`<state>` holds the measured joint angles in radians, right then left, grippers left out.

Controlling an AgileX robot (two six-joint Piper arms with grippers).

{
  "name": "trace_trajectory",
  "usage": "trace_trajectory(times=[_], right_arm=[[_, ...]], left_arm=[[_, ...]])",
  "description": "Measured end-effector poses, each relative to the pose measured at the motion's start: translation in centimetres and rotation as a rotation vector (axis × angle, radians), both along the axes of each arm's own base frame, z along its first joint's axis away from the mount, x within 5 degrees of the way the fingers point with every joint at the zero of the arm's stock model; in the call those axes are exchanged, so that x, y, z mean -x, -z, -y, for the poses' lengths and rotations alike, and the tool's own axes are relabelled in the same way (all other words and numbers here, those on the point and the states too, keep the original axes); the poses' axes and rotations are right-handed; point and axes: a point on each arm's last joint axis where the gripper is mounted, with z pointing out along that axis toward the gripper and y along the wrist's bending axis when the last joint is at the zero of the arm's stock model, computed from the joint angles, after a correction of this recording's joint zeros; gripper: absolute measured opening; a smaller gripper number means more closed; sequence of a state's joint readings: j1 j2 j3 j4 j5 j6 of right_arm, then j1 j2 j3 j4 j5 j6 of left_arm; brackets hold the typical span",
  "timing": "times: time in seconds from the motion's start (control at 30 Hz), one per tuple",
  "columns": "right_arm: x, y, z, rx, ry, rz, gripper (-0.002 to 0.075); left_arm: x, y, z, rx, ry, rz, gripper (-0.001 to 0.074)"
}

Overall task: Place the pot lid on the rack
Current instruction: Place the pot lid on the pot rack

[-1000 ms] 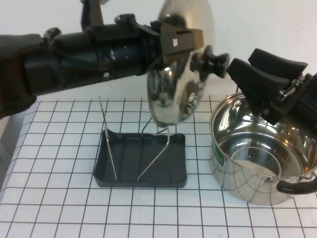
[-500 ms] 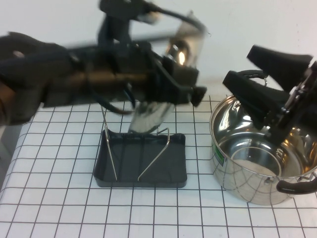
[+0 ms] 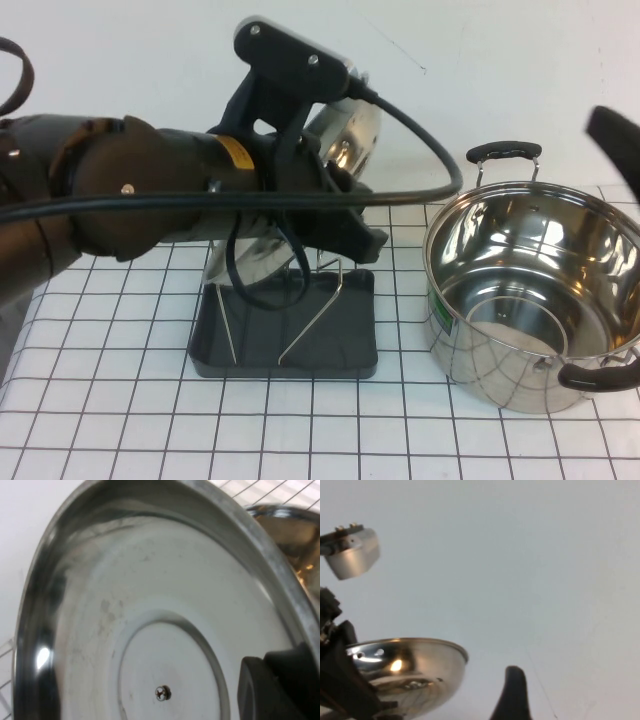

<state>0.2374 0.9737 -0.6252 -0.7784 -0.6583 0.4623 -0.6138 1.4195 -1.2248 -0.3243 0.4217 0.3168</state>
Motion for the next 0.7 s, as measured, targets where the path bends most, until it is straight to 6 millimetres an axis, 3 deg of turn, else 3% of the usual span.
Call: trace_trajectory(times=[0.23, 0.5, 0.7], right_arm=[[2.1, -1.3, 1.4, 0.030, 0.107, 0.019, 0.0547], [2.1, -1.2, 1.7, 0.040, 0.136, -0.001, 0.0545], [1.9, -0.8, 1.9, 0.054, 0.166, -0.033, 0.0545]], left_arm=[[-0.7, 1.1, 0.1, 0.006, -0.039, 0.004, 0.0089], [-2.2, 3.4, 2.6, 0.015, -0.029, 0.057, 0.0088], [-2.3, 4.4, 4.0, -0.002, 0.004, 0.085, 0.0089]])
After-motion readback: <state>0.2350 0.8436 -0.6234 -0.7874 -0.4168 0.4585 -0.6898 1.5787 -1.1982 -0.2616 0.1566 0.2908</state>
